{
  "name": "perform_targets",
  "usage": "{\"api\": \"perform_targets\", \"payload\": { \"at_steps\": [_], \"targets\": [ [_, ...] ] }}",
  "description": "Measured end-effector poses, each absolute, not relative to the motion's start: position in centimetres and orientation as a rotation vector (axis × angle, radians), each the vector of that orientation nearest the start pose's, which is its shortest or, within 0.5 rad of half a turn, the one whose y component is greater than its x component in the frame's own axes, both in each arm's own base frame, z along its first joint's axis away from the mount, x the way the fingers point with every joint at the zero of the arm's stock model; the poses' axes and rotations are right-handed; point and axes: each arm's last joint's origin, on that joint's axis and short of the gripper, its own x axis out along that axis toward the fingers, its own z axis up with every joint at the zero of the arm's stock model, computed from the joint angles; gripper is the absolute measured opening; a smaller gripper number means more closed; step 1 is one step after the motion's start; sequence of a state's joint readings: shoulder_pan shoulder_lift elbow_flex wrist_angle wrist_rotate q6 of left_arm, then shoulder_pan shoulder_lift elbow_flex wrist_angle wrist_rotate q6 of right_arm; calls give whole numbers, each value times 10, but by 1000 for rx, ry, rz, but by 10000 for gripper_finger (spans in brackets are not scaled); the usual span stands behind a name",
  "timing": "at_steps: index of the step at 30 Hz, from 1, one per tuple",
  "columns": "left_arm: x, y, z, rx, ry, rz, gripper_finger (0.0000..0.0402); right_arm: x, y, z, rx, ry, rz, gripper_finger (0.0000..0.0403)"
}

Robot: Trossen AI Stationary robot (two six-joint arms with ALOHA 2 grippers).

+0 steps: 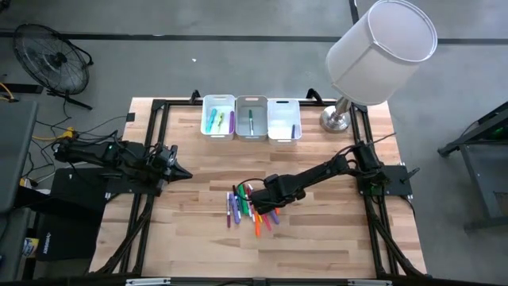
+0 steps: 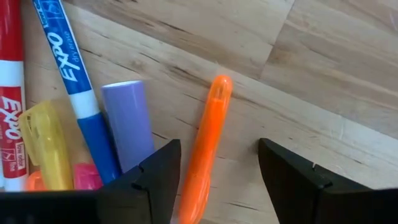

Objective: Pick & Place Markers
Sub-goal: Put the right orange pen into the right white bin

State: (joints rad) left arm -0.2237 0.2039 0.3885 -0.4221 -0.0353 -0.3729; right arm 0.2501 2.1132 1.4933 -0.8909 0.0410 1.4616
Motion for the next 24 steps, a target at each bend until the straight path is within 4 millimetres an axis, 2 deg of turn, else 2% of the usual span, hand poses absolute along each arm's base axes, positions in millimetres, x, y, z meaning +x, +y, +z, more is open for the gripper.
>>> {"api": "perform_targets", "payload": {
  "at_steps": [24],
  "targets": [
    [83,-18,238,-340,267,-140,2,384,97,138,949,1312,-895,46]
  ]
}}
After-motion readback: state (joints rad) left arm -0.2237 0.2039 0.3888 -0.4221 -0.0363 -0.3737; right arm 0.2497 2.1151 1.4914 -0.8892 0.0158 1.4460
